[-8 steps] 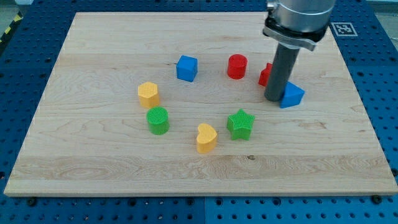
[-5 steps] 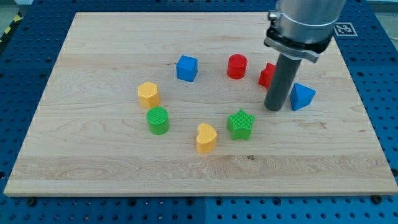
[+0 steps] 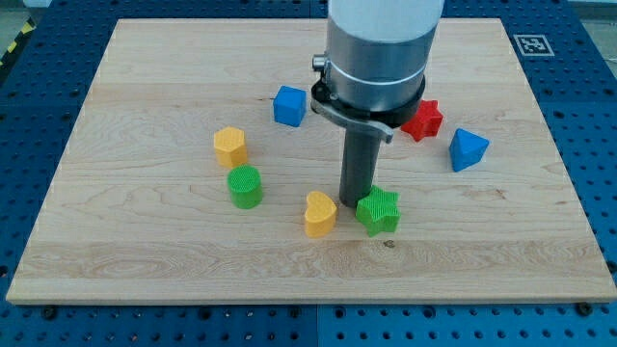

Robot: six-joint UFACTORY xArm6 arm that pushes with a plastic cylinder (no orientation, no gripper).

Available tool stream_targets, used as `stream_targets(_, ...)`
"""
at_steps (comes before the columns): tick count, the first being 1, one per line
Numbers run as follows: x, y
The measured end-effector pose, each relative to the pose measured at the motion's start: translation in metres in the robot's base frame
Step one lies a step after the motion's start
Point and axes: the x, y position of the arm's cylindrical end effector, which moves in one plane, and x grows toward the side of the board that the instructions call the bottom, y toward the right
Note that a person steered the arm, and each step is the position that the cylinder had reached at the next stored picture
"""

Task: Adjust green star and blue triangle to form a circle

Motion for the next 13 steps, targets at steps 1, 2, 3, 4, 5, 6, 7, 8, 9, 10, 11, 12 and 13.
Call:
stream_targets(1, 0.0, -0.01)
stream_targets(2, -0.004, -0.01)
stream_targets(3, -0.003, -0.01)
stream_targets(4, 0.003, -0.005)
stream_targets(5, 0.005, 0.013)
stream_targets(6, 0.005, 0.04)
stream_targets(7, 0.004, 0.069)
stream_targets(8, -0.002, 0.104)
stream_targets(9, -0.003, 0.144)
stream_targets(10, 0.006, 0.194)
stream_targets(11, 0.039, 0.203)
stream_targets(12, 0.074, 0.175)
stream_targets(13, 0.082, 0.123)
